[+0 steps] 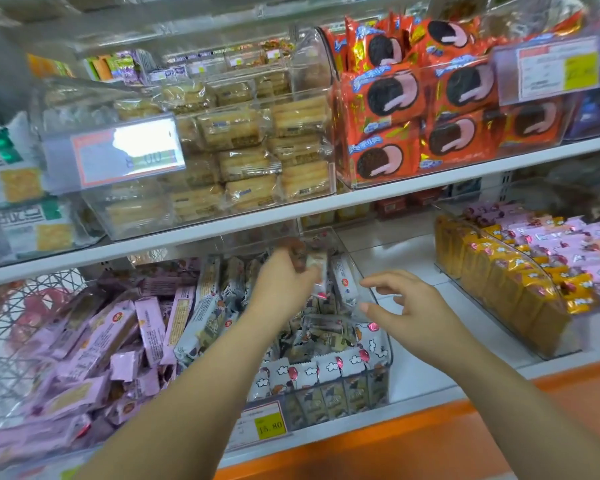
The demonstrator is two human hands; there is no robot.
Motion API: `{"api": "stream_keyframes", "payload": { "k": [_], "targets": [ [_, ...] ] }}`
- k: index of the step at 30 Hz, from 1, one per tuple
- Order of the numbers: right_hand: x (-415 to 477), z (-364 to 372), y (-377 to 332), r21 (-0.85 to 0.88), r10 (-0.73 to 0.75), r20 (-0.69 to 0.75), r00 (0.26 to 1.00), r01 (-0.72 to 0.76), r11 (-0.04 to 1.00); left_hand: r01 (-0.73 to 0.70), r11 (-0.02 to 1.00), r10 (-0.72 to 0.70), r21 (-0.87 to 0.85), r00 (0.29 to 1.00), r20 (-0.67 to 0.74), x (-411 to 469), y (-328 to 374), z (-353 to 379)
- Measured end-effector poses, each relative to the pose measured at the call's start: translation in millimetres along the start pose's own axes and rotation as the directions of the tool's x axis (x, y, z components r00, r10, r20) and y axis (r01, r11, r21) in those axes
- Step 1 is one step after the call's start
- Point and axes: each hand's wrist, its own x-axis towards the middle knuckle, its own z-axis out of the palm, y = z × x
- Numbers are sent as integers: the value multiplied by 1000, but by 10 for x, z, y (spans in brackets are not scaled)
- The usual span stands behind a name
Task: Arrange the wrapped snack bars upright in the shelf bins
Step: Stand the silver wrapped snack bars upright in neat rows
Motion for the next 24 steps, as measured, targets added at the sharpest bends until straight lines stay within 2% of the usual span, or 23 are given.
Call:
{"api": "stream_keyframes", "payload": {
  "k": [3, 4, 7, 9, 13, 16, 21, 24],
  "targets": [
    [-16, -1, -1, -3, -2, 7, 1000, 2, 1000, -77, 944, 141, 321, 974, -179, 89, -155, -336],
    [-20, 5, -7, -9, -3, 10, 1000, 3, 1000, -38, 916, 144, 399, 961, -238, 142, -230, -421],
    [-26, 27, -25, -23, -9, 16, 1000, 10, 1000, 166, 836, 26, 523, 940, -340, 349, -474, -596],
    [-27, 34, -29, -25, -10, 18, 1000, 10, 1000, 176, 825, -13, 537, 956, -294, 472, -581, -657],
    [-19, 26, -34, -24, -8, 18, 1000, 8, 1000, -27, 863, 40, 505, 999, -14, 531, -578, -692],
    [-15, 26, -32, -29, -11, 22, 1000, 11, 1000, -90, 865, 34, 494, 992, 121, 440, -563, -705],
    [-17, 17, -29, -38, -10, 20, 1000, 11, 999, -123, 863, 66, 489, 989, 133, 301, -514, -780],
    [-20, 4, -41, -42, -11, 23, 1000, 12, 999, -213, 810, 190, 547, 977, 98, 148, -358, -751]
  ]
}}
